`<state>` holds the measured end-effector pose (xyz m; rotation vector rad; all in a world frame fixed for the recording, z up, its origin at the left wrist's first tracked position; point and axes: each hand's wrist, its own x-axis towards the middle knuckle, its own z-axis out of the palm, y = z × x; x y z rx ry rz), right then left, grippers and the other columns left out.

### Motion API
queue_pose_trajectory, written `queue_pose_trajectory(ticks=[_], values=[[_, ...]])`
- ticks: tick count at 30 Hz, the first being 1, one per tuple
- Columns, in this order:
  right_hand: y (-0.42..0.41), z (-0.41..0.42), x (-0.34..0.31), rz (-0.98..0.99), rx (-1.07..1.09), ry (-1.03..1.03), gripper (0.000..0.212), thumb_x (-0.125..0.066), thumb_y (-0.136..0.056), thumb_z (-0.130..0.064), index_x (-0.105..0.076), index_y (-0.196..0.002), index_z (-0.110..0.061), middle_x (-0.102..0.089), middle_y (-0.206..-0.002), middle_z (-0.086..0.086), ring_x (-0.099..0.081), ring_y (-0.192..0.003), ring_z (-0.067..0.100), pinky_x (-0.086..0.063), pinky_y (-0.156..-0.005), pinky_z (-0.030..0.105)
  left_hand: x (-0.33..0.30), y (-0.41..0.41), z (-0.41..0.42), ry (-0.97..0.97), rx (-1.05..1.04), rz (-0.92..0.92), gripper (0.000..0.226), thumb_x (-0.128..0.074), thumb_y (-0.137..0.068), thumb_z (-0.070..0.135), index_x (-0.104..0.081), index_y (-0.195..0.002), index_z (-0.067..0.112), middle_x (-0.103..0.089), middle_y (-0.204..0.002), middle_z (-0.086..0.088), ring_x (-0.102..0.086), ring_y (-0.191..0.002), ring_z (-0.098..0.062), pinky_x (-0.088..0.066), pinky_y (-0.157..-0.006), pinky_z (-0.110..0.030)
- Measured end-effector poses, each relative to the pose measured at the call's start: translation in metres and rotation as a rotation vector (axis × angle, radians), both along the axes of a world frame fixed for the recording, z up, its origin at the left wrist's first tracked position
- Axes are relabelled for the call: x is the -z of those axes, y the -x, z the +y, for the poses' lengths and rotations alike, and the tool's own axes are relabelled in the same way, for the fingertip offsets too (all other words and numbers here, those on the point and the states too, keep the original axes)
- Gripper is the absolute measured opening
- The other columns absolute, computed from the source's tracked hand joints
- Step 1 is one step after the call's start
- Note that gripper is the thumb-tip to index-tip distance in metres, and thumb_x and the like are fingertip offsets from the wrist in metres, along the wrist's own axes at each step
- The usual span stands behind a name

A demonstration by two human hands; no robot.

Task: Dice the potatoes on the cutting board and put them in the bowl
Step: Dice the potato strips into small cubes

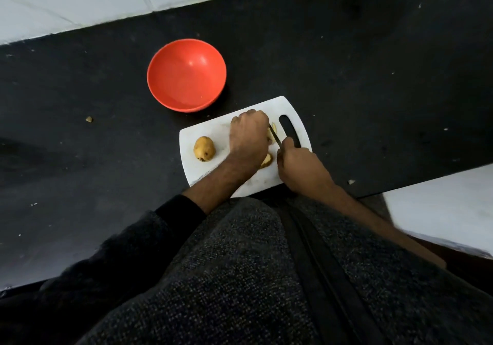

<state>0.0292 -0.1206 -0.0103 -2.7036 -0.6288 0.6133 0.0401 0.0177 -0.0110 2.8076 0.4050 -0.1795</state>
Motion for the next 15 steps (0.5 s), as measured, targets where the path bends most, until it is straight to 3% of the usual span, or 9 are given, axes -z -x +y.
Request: queue_pose_trajectory(ticks=[7, 15], values=[[0.000, 0.006, 0.001, 0.025, -0.013, 0.032, 0.008, -0.039, -0.102, -0.019, -0.035, -0.103, -0.011, -0.064, -0.095, 0.020, -0.064, -0.083, 0.041, -0.033, -0.061, 0.037, 0.003, -0.002, 0.002, 0.028, -0.016, 0.004, 0.014, -0.078, -0.080, 0.013, -0.074, -0.093, 0.012, -0.072, -0.095, -0.008, -0.066, -0.089, -0.026, -0.054, -0.086, -0.039], [-0.004, 0.016, -0.001, -0.020, -0.037, 0.037, 0.019, -0.036, -0.101, -0.016, -0.041, -0.116, -0.006, -0.065, -0.099, 0.019, -0.065, -0.084, 0.037, -0.036, -0.062, 0.037, 0.004, -0.001, 0.001, 0.052, -0.028, -0.016, 0.005, -0.074, -0.083, 0.008, -0.074, -0.088, 0.010, -0.070, -0.087, -0.008, -0.065, -0.082, -0.024, -0.056, -0.082, -0.040]])
